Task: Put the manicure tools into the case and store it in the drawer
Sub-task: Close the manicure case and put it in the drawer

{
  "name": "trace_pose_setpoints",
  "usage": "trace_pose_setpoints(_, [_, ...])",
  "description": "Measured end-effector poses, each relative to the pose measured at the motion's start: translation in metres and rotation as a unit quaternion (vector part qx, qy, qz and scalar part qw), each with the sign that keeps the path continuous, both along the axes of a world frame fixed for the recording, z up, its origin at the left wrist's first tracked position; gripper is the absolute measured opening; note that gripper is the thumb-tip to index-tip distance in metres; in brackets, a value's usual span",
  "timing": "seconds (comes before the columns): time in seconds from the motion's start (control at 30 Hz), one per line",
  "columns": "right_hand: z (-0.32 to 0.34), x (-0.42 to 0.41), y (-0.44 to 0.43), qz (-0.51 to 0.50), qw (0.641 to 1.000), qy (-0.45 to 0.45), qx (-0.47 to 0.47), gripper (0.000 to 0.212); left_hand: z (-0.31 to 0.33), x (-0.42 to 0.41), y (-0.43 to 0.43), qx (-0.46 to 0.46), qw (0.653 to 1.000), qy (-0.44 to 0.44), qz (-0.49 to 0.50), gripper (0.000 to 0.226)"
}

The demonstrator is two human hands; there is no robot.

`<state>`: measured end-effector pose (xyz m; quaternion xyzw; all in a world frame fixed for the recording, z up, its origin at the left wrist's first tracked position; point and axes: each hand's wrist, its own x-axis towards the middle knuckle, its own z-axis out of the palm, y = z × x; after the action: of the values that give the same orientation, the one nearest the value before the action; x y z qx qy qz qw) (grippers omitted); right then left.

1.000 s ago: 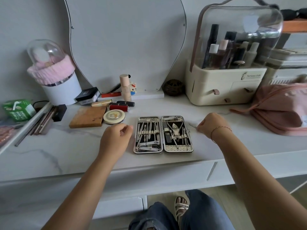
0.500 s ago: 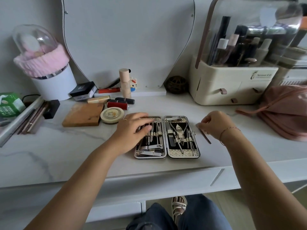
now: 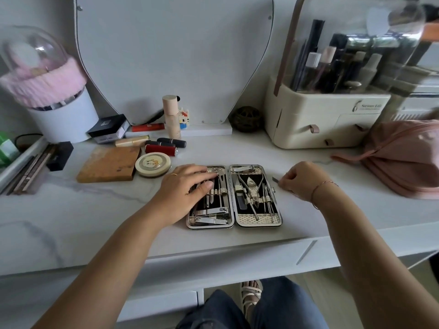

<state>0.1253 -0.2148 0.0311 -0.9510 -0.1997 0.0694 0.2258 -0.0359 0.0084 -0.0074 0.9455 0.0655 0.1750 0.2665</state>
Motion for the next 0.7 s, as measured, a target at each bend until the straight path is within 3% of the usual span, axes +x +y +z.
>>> trace_pose_setpoints(0.1, [0.004, 0.000, 0.000, 0.014, 0.999, -0.014, 0.036, 0.026, 0.000, 0.000, 0.000, -0.007, 1.000, 0.002, 0.001, 0.059])
trace_pose_setpoints(0.17, [0.013, -0.007, 0.009, 0.038, 0.985, 0.029, 0.168, 0.021, 0.001, 0.001, -0.001, -0.012, 1.000, 0.001, 0.006, 0.057])
trace_pose_setpoints(0.27, [0.025, -0.025, 0.038, 0.087, 0.907, 0.207, 0.356, 0.005, 0.003, 0.001, -0.002, -0.027, 1.000, 0.001, 0.012, 0.046])
trace_pose_setpoints(0.4, [0.019, -0.034, 0.083, 0.117, 0.883, 0.270, 0.364, 0.009, 0.004, 0.000, -0.002, -0.033, 0.999, -0.012, 0.007, 0.032])
trace_pose_setpoints(0.7, [0.015, -0.021, 0.109, 0.119, 0.924, 0.260, 0.254, 0.013, 0.004, 0.000, 0.000, -0.032, 0.999, -0.031, 0.005, 0.028])
